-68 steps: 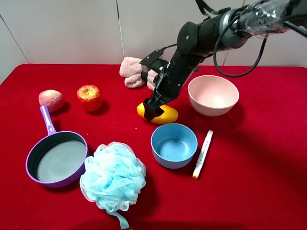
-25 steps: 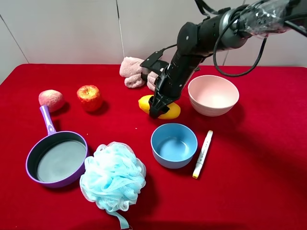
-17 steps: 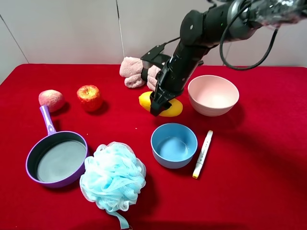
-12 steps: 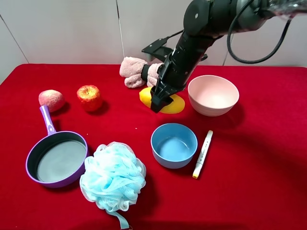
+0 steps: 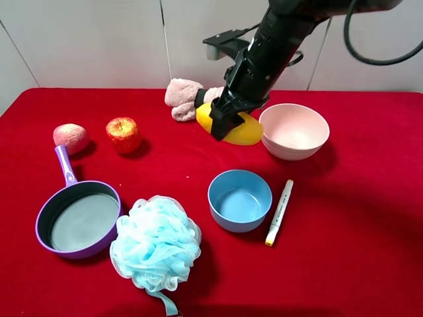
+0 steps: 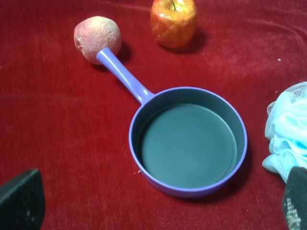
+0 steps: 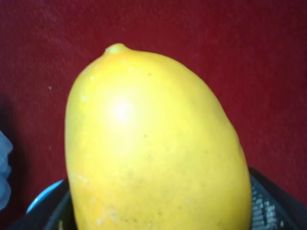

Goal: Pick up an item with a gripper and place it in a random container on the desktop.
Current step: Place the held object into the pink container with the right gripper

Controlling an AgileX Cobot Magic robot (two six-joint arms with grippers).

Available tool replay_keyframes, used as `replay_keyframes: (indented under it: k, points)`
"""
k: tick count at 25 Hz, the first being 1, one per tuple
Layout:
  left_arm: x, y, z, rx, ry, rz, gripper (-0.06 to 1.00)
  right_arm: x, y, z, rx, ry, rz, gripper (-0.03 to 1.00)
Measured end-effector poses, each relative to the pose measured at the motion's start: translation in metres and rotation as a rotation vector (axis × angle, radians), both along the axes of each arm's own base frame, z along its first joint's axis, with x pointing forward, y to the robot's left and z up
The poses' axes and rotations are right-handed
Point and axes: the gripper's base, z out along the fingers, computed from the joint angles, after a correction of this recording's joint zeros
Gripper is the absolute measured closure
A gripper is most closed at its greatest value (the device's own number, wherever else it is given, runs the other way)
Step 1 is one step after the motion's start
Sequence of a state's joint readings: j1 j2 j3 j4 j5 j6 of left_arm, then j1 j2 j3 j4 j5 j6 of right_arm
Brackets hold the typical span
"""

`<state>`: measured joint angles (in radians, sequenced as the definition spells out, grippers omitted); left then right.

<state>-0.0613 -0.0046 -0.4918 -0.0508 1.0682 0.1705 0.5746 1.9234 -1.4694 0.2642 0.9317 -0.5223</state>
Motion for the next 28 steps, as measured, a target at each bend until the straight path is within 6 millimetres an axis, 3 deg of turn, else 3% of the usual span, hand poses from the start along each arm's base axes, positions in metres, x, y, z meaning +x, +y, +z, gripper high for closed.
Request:
replay_keyframes:
  k: [11,21,28]
  points:
    - [0.000,0.000,0.000,0.000,0.000,0.000,-0.04,-0.001,-0.023,0.006,-0.158,0.020,-0.066,0.50]
    - [0.000,0.000,0.000,0.000,0.000,0.000,-0.04,0.029,-0.073,0.006,-0.155,0.010,-0.218,0.50]
    - [0.000,0.000,0.000,0.000,0.000,0.000,-0.04,0.046,-0.092,0.009,-0.130,-0.087,-0.280,0.50]
